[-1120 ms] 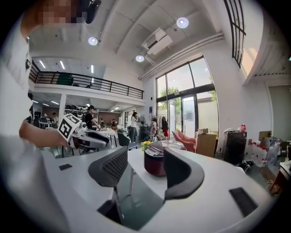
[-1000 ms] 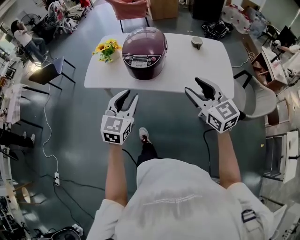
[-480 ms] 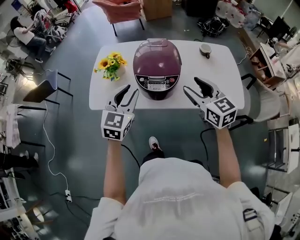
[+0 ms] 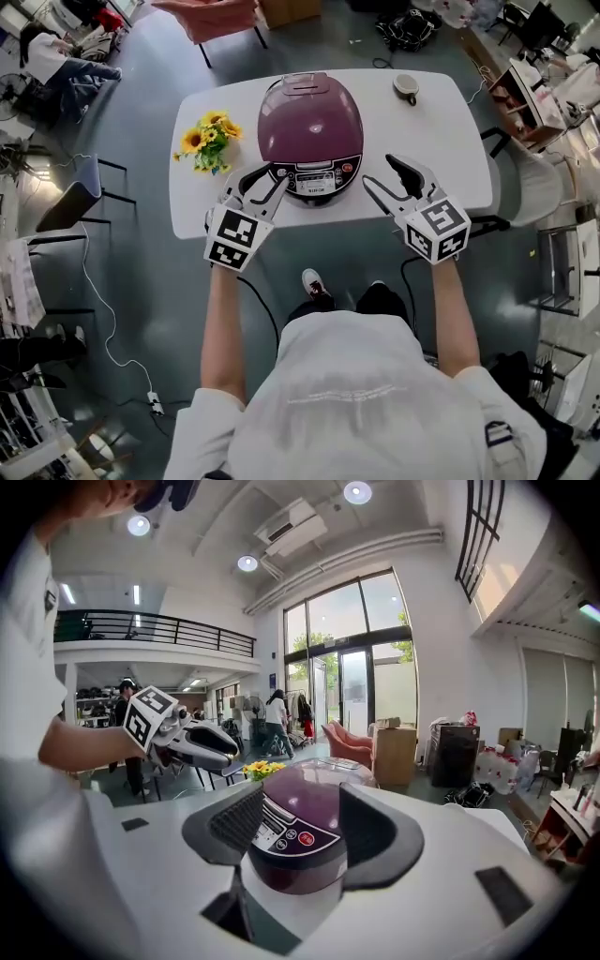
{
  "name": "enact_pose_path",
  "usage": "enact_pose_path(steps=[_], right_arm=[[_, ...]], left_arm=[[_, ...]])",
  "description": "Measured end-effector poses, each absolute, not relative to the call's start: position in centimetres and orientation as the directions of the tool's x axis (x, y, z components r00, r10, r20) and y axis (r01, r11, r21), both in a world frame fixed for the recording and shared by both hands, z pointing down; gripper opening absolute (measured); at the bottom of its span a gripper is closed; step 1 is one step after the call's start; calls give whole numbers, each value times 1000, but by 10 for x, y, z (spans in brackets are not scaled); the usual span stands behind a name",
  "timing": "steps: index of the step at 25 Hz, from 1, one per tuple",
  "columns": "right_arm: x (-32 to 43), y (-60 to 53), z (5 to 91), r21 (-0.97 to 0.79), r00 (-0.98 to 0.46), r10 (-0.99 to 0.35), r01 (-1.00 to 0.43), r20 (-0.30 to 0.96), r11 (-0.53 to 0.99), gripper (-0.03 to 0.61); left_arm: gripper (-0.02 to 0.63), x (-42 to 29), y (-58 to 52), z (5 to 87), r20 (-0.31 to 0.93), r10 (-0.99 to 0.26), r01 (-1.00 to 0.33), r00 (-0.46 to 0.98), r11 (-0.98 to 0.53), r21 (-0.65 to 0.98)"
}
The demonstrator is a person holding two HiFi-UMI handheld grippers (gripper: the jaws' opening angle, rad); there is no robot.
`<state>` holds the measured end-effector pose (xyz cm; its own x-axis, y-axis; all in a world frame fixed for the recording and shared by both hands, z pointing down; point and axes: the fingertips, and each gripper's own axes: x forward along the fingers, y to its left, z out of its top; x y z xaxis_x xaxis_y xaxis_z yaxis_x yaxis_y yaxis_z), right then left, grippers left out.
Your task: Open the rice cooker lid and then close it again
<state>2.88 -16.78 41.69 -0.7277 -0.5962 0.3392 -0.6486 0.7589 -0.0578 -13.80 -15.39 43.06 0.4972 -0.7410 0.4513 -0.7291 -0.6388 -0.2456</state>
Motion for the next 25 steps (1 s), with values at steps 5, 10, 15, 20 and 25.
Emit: enact_pose_path(steps=[5, 10, 15, 20, 25], right_arm=[[33, -178, 432, -85, -731, -575, -642, 367, 762, 261], [37, -183, 446, -113, -749, -541, -619, 382, 777, 259], [42, -189, 458, -135, -759, -515, -603, 398, 786, 255], [44, -193, 468, -163, -773, -492, -588, 400, 792, 255], [47, -198, 475, -184, -783, -479, -579, 395, 794, 255]], left_arm=[[137, -109, -170, 453, 583, -644, -580, 496, -745, -329], [95, -88, -178, 474, 672, -587, -486, 450, -793, -367], [74, -81, -181, 489, 745, -524, -431, 413, -833, -347], [71, -79, -180, 507, 813, -456, -382, 363, -868, -316], [67, -75, -183, 521, 857, -392, -337, 333, -899, -280]])
